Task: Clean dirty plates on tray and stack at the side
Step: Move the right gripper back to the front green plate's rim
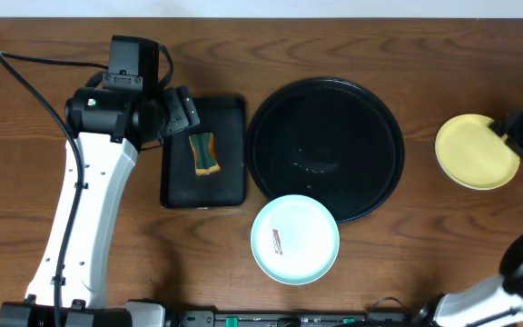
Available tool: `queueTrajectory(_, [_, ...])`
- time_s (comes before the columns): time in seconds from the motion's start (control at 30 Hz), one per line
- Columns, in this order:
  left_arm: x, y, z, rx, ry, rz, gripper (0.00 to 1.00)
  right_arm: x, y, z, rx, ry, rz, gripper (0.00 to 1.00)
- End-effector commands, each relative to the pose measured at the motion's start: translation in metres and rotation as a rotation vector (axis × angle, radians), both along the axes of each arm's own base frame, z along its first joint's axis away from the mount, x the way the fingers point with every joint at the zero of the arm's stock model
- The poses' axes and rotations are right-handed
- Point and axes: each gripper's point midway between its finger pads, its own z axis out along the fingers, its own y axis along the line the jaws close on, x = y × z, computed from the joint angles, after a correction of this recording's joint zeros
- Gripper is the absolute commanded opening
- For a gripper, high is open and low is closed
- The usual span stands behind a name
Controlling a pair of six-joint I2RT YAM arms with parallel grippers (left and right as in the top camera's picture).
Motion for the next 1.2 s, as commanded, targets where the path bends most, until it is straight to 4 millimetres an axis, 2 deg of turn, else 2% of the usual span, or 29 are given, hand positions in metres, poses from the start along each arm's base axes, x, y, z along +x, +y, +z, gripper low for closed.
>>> queueTrajectory(0.0, [0.001, 0.002, 0.006, 0.003, -0.014, 0.006, 0.89, 0.011, 0.073, 0.058, -0.049, -0.149, 0.259, 0.51])
queueTrajectory(0.07, [0.001, 0.002, 0.006, 0.002, -0.014, 0.006, 0.89, 0.006, 0.115, 0.061, -0.060, -0.136, 0.392, 0.51])
queueTrajectory(0.13, [0.001, 0.002, 0.006, 0.002, -0.015, 0.006, 0.89, -0.002, 0.159, 0.055, -0.049, -0.096, 0.518, 0.51])
queueTrajectory(0.23, [0.001, 0.002, 0.006, 0.002, -0.015, 0.006, 0.89, -0.022, 0.220, 0.029, -0.044, -0.004, 0.702, 0.49])
queueTrajectory(0.27, [0.001, 0.002, 0.006, 0.003, -0.014, 0.006, 0.89, -0.034, 0.239, 0.012, -0.066, 0.056, 0.761, 0.49])
queueTrajectory(0.43, [0.001, 0.002, 0.006, 0.003, -0.014, 0.006, 0.89, -0.085, 0.282, -0.053, -0.194, 0.245, 0.983, 0.47])
queueTrajectory(0.57, [0.001, 0.002, 0.006, 0.002, -0.014, 0.006, 0.89, -0.115, 0.305, -0.083, -0.239, 0.289, 1.100, 0.47])
queueTrajectory(0.7, [0.001, 0.002, 0.006, 0.002, -0.014, 0.006, 0.89, -0.135, 0.325, -0.093, -0.220, 0.276, 1.212, 0.45])
queueTrajectory(0.87, [0.001, 0.002, 0.006, 0.002, -0.014, 0.006, 0.89, -0.151, 0.331, -0.100, -0.197, 0.292, 1.266, 0.43])
queueTrajectory(0.93, [0.001, 0.002, 0.006, 0.002, -0.014, 0.006, 0.89, -0.149, 0.331, -0.101, -0.203, 0.287, 1.261, 0.43])
queueTrajectory(1.03, [0.001, 0.002, 0.006, 0.002, -0.015, 0.006, 0.89, -0.133, 0.324, -0.099, -0.258, 0.269, 1.165, 0.42])
queueTrajectory(1.1, [0.001, 0.002, 0.006, 0.002, -0.014, 0.006, 0.89, -0.122, 0.322, -0.091, -0.274, 0.235, 1.133, 0.42])
queueTrajectory(1.17, [0.001, 0.002, 0.006, 0.002, -0.015, 0.006, 0.89, -0.119, 0.328, -0.077, -0.238, 0.190, 1.150, 0.41])
